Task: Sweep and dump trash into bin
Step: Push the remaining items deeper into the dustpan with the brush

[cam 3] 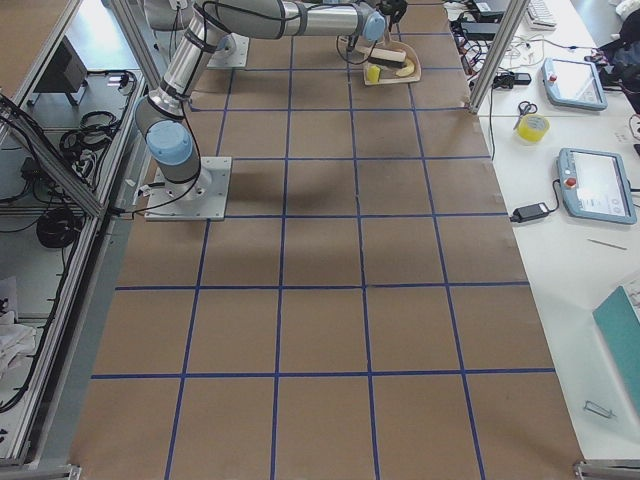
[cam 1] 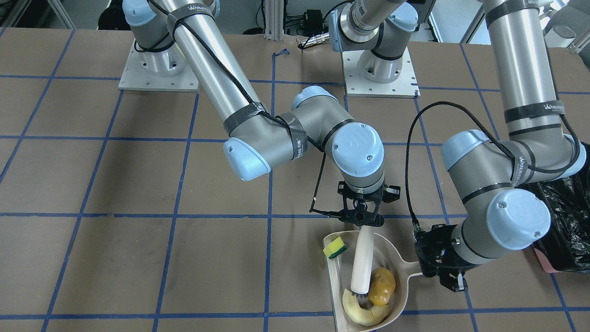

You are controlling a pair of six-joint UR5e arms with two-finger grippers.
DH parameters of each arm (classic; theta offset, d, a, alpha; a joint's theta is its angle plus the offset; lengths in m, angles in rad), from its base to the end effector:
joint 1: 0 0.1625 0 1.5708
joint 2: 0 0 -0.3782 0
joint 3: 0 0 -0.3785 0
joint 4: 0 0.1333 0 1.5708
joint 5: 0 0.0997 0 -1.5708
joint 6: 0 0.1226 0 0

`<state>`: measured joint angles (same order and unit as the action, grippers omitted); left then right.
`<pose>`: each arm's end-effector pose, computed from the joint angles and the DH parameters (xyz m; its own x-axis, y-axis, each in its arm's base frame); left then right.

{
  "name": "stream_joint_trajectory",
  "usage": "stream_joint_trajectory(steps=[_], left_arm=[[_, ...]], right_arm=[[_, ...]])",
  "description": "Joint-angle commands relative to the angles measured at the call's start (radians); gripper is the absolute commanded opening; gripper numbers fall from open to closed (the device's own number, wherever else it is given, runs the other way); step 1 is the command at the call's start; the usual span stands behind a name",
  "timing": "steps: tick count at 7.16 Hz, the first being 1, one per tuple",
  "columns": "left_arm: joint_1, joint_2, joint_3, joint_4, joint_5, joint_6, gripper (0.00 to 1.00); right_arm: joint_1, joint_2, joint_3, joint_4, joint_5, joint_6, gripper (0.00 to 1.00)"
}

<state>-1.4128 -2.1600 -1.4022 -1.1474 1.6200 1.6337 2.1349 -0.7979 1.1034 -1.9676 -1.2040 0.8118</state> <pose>-0.0225 -0.6676 0.2002 -0.0950 0.9955 0.0003 0.9943 0.0949 0.0493 0.5426 -0.5261 0.2145 -0.9171 0.2481 -0.3119 0.1932 0.9613 0.1964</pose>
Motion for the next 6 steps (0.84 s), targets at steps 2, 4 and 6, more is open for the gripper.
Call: stream_joint_trajectory(steps=[2,4,6], left_arm=[[0.000,0.000,-0.003,0.000,-0.006,0.002,0.00],[0.000,0.000,-0.003,0.000,-0.012,0.002,0.00],[0.000,-0.001,-0.003,0.000,-0.012,0.002,0.00]], right_arm=[[0.003,-0.070,0.009,0.068,0.002,-0.012,0.00],[-0.013,-0.093,0.012,0.143,-0.092,-0.019,0.00],[-0.041,-0.142,0.018,0.275,-0.147,-0.019,0.00]])
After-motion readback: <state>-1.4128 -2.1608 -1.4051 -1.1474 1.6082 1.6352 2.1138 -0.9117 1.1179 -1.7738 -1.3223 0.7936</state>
